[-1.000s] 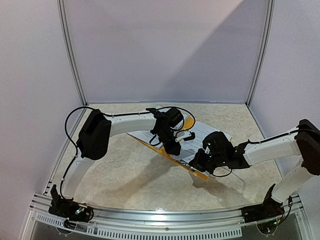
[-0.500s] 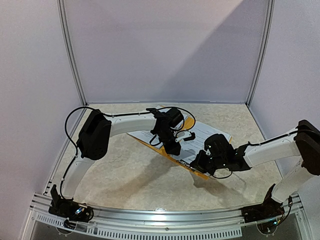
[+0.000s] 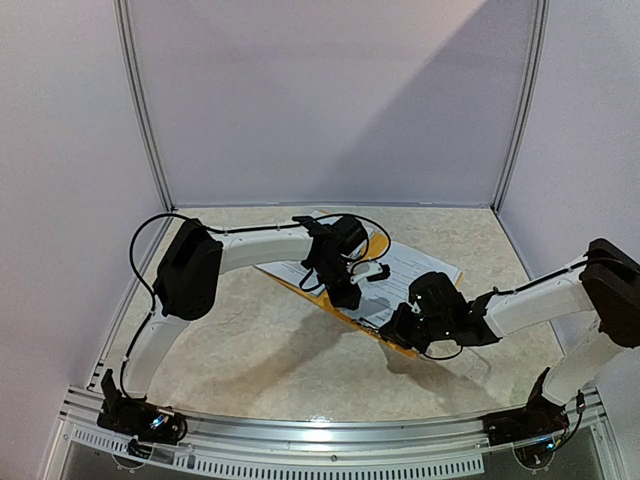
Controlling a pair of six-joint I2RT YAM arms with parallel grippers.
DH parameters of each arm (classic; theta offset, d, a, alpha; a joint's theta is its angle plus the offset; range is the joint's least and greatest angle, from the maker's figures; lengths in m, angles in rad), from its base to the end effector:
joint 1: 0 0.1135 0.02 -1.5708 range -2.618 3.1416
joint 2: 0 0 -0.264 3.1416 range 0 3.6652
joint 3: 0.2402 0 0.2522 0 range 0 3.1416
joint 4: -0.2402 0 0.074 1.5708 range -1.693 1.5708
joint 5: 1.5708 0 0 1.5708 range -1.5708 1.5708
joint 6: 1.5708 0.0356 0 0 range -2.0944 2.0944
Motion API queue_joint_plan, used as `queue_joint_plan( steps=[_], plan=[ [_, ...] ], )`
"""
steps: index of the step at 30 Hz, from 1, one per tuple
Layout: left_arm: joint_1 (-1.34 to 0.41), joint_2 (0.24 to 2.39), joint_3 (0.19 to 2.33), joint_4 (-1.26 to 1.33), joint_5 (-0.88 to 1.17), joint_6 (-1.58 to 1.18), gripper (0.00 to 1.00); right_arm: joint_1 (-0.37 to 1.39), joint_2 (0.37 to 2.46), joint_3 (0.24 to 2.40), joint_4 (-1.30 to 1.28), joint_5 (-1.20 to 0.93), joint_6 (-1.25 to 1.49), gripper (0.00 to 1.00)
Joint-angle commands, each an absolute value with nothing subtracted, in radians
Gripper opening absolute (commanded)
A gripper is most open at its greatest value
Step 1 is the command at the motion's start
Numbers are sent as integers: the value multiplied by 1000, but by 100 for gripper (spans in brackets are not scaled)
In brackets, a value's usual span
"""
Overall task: Put the files into the folder
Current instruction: Clamp the file in the folder with some files.
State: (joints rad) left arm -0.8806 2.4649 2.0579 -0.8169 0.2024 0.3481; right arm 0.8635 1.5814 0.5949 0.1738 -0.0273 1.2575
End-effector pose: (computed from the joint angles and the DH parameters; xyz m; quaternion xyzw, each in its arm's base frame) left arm 0.3202 -0.3990 0.1346 0.5791 0.7907 -0.1412 0.1395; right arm 0.1834 0.2160 0.1267 0.1769 0.9120 0.3291 0.1697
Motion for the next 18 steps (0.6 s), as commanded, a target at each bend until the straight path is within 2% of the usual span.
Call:
queue_joint_plan(
  steps=[1, 18],
  plan=[
    [-907, 2490, 2023, -899, 224, 354, 19, 857, 1676, 538, -32, 61, 1269, 7],
    [-907, 2491, 2023, -900, 225, 355, 19, 859, 1719, 511, -49, 73, 1291, 6]
  ],
)
